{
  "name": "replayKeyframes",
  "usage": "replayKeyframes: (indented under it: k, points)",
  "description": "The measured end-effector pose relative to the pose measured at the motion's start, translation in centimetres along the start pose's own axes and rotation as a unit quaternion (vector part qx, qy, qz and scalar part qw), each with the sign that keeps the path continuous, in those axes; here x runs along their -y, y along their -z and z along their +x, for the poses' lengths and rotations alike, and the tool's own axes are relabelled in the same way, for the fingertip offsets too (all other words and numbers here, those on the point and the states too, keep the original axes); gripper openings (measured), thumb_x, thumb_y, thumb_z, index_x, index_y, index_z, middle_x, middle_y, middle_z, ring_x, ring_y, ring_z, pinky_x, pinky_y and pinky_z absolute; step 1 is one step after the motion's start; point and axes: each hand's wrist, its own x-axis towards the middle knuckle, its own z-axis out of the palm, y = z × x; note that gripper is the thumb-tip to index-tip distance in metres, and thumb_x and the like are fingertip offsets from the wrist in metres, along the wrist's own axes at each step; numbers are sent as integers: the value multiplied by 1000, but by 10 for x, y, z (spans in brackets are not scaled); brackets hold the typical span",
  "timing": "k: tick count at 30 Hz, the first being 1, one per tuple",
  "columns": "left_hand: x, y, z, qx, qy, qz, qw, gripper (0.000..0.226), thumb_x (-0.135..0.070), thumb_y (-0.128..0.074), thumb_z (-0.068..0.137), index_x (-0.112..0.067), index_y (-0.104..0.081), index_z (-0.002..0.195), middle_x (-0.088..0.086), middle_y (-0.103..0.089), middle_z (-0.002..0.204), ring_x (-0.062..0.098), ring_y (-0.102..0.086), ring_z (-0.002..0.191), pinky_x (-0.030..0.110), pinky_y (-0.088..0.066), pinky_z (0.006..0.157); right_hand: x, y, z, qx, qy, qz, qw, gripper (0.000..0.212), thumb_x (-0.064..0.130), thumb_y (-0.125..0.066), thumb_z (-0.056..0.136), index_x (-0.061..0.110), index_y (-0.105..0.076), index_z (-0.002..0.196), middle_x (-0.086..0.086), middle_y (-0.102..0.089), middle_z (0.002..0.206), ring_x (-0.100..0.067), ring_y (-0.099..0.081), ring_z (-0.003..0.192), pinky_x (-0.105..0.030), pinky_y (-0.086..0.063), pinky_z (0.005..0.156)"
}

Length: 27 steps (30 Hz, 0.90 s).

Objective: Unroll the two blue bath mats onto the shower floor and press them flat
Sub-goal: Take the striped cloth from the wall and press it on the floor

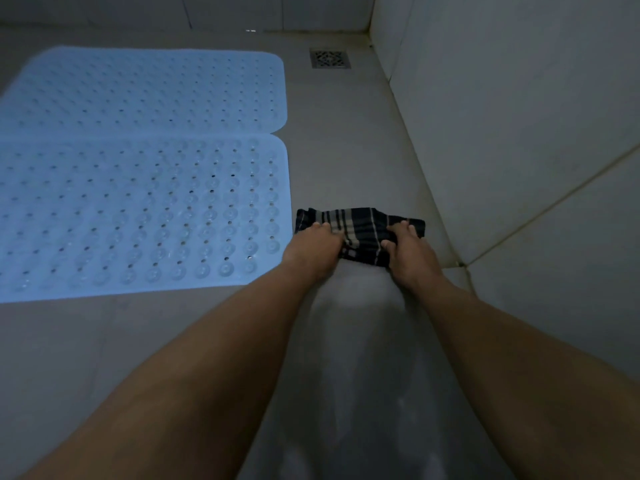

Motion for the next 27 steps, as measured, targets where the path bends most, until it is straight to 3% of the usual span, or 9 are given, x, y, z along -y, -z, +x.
replayKeyframes:
  k: [3,4,7,13,18,21,23,25,27]
  points:
    - [-3,16,2,-2,-23,46,999,32,-5,-46,96,-6,-61,124,19,-61,123,38,-61,111,44,-50,87,7,7,-3,-3,19,-51,999,2,14,-45,100,12,-44,99,-18,-57,115,-36,-55,104,-35,-36,76]
    - [-4,18,1,0,-25,49,998,29,-4,-47,95,-4,-64,118,21,-63,120,39,-63,107,45,-51,86,9,11,-2,12,21,-58,998,7,11,-46,99,13,-40,96,-18,-58,112,-35,-56,101,-33,-34,74]
    - [-6,20,-9,17,-26,38,999,27,-6,-50,94,-3,-66,114,21,-64,117,39,-64,104,44,-51,85,16,29,-1,103,16,-61,993,6,14,-47,99,12,-41,99,-19,-58,115,-31,-52,93,-31,-34,74]
    - [-10,10,-52,6,-32,22,999,33,-11,-47,97,-11,-64,124,21,-63,118,39,-64,106,43,-50,86,27,48,-24,187,6,-96,978,22,24,-49,101,9,-51,116,-19,-55,128,-32,-54,112,-28,-35,79]
    - [-14,-12,-96,-25,-13,2,1000,39,-6,-42,96,-19,-58,130,16,-64,120,37,-63,107,43,-50,86,23,21,-68,145,-4,-51,988,13,22,-45,102,10,-41,106,-20,-54,118,-30,-50,97,-33,-36,78]
    - [-18,-20,-122,-34,-2,7,999,45,-5,-42,97,-16,-49,139,16,-61,124,38,-62,108,43,-50,85,26,8,-92,111,-1,-42,993,14,16,-44,102,7,-41,112,-9,-48,111,-36,-48,118,-41,-37,96]
    - [-20,-23,-138,-29,7,13,999,46,-6,-45,95,-16,-47,140,16,-60,124,37,-63,106,42,-51,83,30,2,-107,97,6,-45,994,22,12,-44,101,3,-42,121,-14,-50,120,-36,-43,129,-46,-35,104]
    - [-21,-19,-150,-24,19,19,999,36,-18,-48,93,-17,-57,128,14,-65,117,36,-65,101,40,-51,79,35,-1,-124,71,17,-52,996,20,18,-45,101,6,-44,117,-15,-49,129,-35,-46,124,-46,-39,101]
    - [-23,-10,-158,-50,46,11,998,33,-34,-44,91,-15,-67,107,14,-69,106,35,-66,93,35,-47,71,39,-1,-134,41,36,-84,995,22,29,-50,98,11,-46,111,-11,-54,123,-33,-51,114,-42,-43,91]
